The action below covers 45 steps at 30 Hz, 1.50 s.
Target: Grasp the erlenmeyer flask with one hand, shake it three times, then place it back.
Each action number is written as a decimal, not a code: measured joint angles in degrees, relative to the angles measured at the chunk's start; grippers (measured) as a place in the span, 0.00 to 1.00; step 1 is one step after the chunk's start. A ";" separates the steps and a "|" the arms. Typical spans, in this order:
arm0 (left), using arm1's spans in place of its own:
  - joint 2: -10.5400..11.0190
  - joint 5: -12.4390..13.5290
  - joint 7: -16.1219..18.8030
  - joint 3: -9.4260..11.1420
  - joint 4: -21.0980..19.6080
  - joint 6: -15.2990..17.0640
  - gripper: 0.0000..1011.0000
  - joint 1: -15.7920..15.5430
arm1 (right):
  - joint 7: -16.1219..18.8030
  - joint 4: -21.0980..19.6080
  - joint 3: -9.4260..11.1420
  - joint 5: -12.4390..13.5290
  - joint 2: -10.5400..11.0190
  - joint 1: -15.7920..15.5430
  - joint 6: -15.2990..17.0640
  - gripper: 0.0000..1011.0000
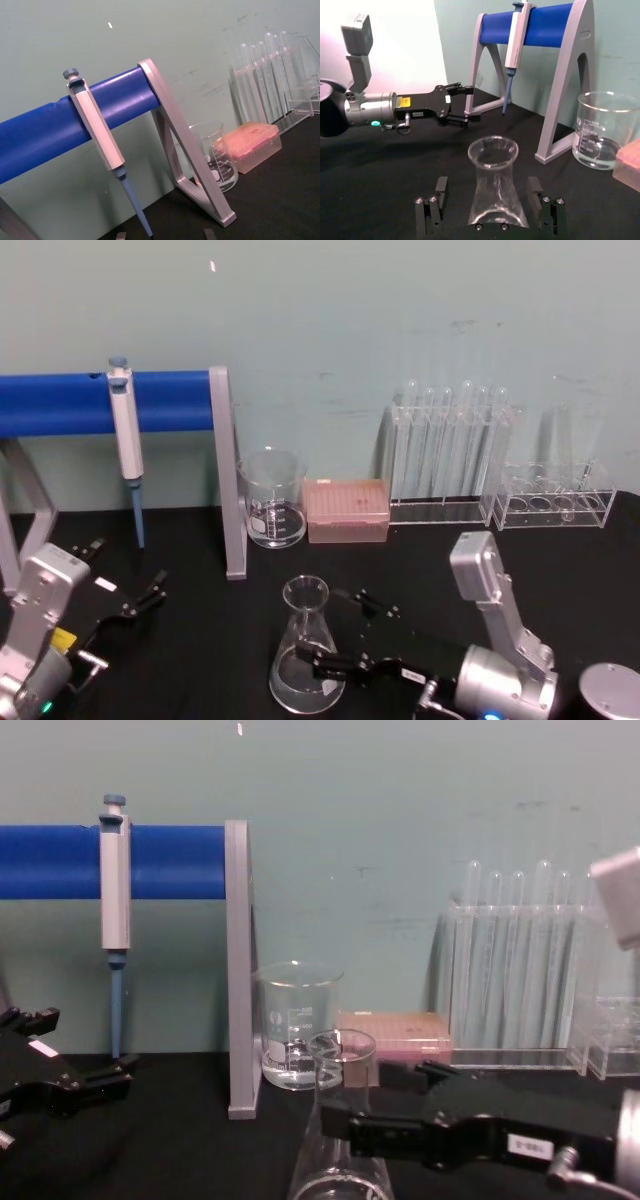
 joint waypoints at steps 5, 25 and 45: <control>0.00 0.00 0.00 0.00 0.00 0.00 0.99 0.00 | -0.84 -3.06 0.73 0.78 2.32 -2.10 1.22 0.99; 0.00 0.00 0.00 0.00 0.00 0.00 0.99 0.00 | -15.32 -9.35 9.82 -0.80 3.19 -9.53 -2.53 0.99; 0.00 0.00 0.00 0.00 0.00 0.00 0.99 0.00 | -28.14 -5.21 15.14 -7.91 -3.50 -11.16 -5.31 0.99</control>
